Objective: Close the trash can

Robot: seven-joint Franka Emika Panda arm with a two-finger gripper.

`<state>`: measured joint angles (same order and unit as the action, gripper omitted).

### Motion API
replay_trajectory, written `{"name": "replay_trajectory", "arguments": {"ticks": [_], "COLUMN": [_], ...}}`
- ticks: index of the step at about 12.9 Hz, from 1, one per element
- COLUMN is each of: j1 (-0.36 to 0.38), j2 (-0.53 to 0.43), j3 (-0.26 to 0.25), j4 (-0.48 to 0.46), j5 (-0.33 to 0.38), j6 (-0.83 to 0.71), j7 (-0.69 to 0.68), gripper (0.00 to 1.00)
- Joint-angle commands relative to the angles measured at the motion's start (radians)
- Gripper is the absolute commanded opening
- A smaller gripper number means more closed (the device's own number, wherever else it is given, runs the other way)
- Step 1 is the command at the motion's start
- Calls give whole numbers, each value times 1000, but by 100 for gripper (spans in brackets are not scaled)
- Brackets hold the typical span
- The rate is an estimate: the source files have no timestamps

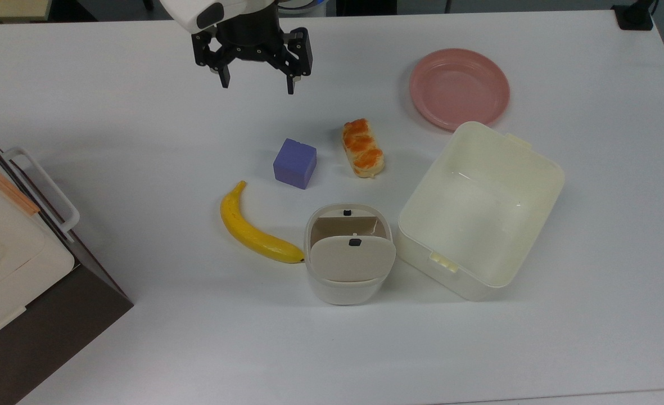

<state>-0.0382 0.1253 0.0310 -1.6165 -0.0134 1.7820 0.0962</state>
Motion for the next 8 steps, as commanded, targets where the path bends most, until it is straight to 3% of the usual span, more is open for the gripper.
{"name": "replay_trajectory", "arguments": {"ticks": [1,4,5,6,8], "j1": [11,11,9,9,12], "j2": [-13,-12,-10,-10,-12], "j3": [-33,-34,-34,-43,-43], "j4": [-13,-13,-11,-11,-10], "j5": [12,21,36,65,107], "j6": [-10,-1,0,19,69], "j7": [-44,-49,-55,-79,-113], "gripper": [100,98,90,71,46]}}
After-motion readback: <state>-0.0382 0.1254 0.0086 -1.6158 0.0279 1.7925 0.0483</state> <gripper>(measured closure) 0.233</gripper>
